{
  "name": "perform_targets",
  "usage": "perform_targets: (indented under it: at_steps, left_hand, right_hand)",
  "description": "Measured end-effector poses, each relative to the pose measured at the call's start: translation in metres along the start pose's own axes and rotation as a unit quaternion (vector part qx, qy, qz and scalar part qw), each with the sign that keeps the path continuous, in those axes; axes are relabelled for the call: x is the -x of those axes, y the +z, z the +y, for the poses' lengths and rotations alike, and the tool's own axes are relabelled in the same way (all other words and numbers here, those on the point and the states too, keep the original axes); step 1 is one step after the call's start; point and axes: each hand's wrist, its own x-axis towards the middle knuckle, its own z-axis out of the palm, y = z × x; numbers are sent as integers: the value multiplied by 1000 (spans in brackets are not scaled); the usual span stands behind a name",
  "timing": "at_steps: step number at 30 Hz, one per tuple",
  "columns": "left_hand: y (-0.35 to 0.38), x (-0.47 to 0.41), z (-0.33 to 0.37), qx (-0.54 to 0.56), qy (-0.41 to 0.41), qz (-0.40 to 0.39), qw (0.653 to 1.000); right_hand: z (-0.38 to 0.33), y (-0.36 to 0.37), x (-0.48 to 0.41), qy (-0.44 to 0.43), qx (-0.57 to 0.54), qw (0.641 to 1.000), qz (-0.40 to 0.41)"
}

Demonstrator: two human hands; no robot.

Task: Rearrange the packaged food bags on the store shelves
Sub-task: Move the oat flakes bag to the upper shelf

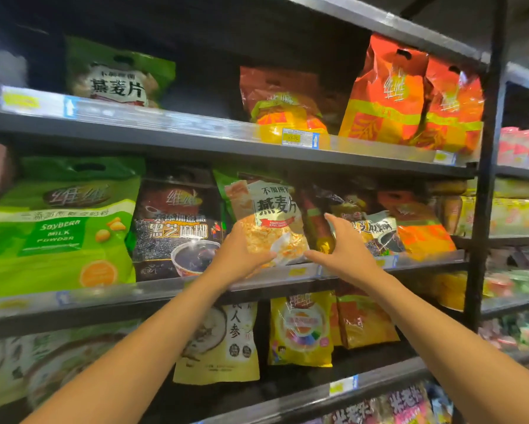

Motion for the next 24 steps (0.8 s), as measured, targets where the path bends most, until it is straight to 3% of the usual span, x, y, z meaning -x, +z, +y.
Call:
perform_targets:
  at_steps: [8,14,20,24]
  left_hand:
    - [18,-30,20,-119,-149,14,982]
    - [33,-44,24,-129,-172,-23,976]
    - [40,-57,20,-178,-179,-4,967]
    - [42,-60,15,-193,-189,12,963]
  right_hand:
    - [48,26,-74,-26,-96,990,-96]
    - [67,47,-112,-10,-169,970,-176]
    - [75,68,-138,-13,-187,950,-251]
    - [77,76,-140,-33,-196,947,-254]
